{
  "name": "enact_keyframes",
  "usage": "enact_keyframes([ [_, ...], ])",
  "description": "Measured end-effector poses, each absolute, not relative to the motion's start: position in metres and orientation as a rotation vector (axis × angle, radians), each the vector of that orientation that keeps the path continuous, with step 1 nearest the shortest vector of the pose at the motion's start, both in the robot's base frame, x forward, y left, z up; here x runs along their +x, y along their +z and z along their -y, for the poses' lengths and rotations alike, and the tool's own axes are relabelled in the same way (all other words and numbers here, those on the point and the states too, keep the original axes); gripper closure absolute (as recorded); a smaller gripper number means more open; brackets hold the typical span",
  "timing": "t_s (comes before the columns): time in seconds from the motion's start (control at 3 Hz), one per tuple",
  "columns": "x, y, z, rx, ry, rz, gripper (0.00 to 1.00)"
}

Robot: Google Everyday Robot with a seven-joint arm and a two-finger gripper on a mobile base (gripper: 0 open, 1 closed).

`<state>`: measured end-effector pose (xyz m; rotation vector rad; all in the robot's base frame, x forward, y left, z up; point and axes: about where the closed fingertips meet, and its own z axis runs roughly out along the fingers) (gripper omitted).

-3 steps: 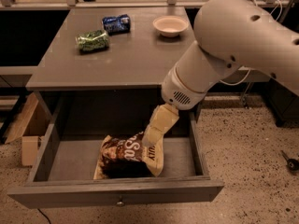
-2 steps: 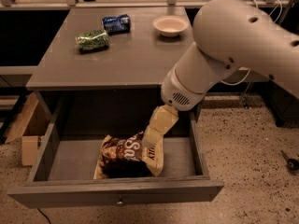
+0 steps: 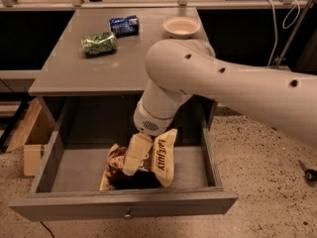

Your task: Pick brown chip bag from top drawer and place on counter

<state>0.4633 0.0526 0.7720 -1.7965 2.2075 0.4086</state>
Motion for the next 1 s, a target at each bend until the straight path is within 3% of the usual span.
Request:
enact_keyframes([
  [0.33, 0.474, 0.732, -0.079, -1.821, 0.447, -2.220, 0.00],
  [1.0, 0.486, 0.680, -0.084, -1.801, 0.469, -2.303, 0.00],
])
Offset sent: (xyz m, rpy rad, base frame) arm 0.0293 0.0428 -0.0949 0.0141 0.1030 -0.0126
